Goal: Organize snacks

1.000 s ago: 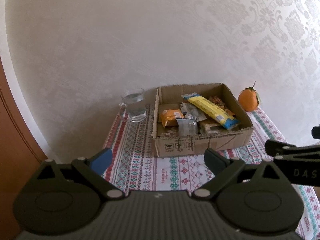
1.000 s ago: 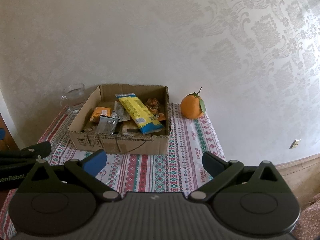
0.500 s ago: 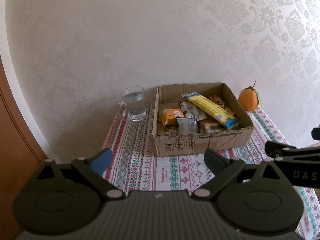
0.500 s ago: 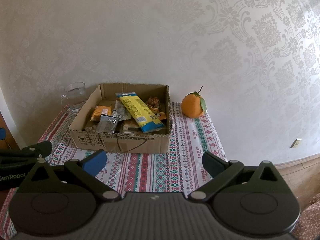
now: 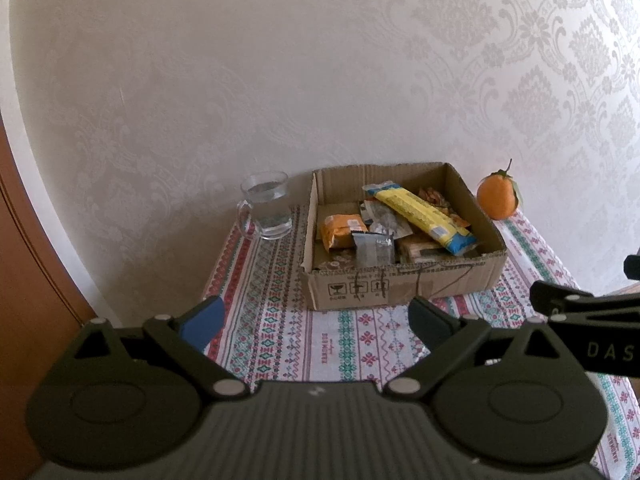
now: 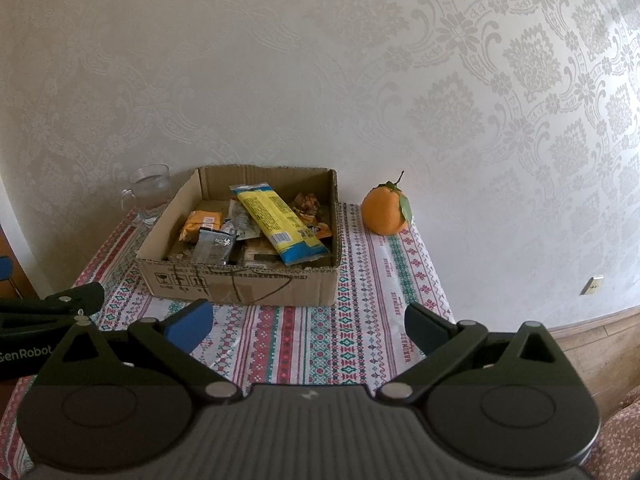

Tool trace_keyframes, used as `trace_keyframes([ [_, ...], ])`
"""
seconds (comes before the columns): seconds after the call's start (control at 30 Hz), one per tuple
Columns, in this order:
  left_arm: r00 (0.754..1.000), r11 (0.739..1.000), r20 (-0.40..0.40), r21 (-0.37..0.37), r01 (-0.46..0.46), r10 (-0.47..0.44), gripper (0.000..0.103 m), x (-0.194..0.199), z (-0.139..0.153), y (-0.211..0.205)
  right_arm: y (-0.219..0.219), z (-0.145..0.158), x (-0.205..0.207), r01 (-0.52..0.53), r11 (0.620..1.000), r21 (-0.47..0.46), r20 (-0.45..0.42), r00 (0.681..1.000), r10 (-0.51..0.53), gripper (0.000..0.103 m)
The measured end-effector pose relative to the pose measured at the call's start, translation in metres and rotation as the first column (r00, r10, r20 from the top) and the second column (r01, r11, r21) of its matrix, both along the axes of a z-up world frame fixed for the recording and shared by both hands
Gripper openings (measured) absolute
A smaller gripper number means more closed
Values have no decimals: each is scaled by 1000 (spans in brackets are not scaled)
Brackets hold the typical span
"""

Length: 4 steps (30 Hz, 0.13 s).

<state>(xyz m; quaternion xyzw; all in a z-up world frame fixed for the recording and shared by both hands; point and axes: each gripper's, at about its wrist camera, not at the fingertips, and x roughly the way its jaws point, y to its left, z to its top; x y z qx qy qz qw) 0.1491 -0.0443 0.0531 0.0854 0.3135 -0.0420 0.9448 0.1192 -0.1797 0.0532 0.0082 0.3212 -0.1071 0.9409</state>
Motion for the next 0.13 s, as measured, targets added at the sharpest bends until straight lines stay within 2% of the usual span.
trace_keyframes([
  [0.13,1000,1000,-2,1,3,-3,98,0,-1,0,0,0,0,2,1000,1,-2,1000,-2,103],
])
